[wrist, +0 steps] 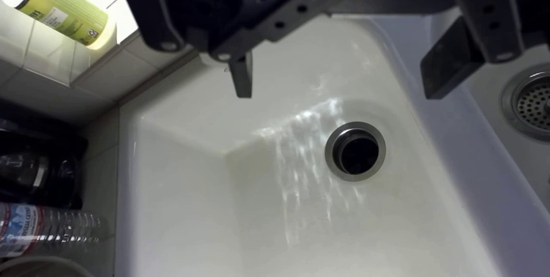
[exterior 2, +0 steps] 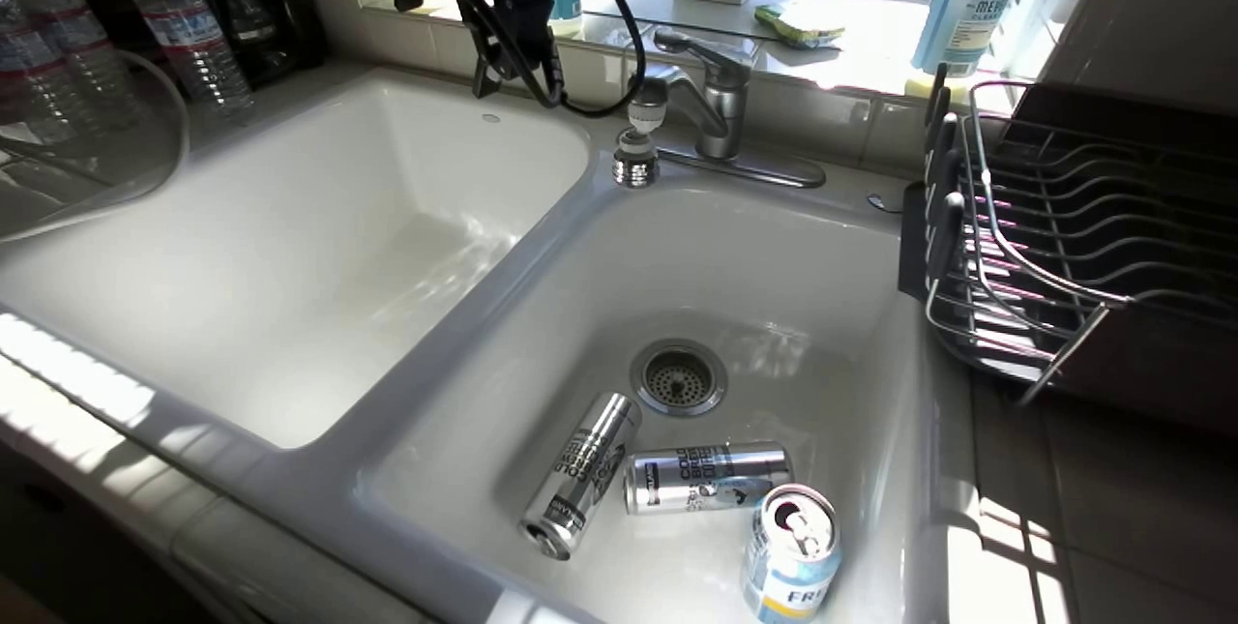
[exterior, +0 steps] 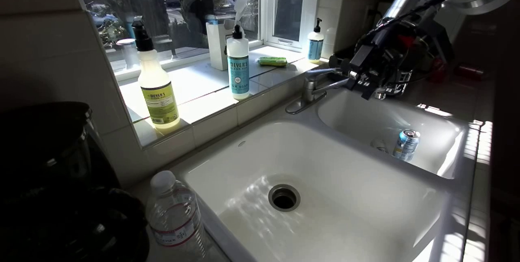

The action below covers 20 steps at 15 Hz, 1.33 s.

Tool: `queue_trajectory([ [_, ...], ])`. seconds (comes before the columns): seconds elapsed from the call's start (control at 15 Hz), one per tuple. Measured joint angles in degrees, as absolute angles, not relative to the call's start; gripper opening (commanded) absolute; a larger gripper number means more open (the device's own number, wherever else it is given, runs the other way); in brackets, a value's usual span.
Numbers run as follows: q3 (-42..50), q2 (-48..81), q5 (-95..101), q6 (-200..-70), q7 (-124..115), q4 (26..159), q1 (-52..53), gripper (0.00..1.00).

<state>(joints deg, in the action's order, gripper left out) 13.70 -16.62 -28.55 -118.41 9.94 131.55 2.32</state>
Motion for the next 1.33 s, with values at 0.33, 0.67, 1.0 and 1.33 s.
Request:
queue_trajectory([
  [0.33, 11.53, -14.93, -32.19, -118.91, 12.29, 128.97, 2.23, 1.00],
  [0.67, 8.93, -9.04, -43.13, -118.79, 11.63, 121.64, 2.57, 1.00],
  [1.0, 8.85, -2.27, -54.05, -115.37, 9.26, 115.53, 0.61, 1.00],
  [1.33, 8.66, 2.60, -56.98, -114.52, 4.04, 111.45, -1.80, 1.00],
])
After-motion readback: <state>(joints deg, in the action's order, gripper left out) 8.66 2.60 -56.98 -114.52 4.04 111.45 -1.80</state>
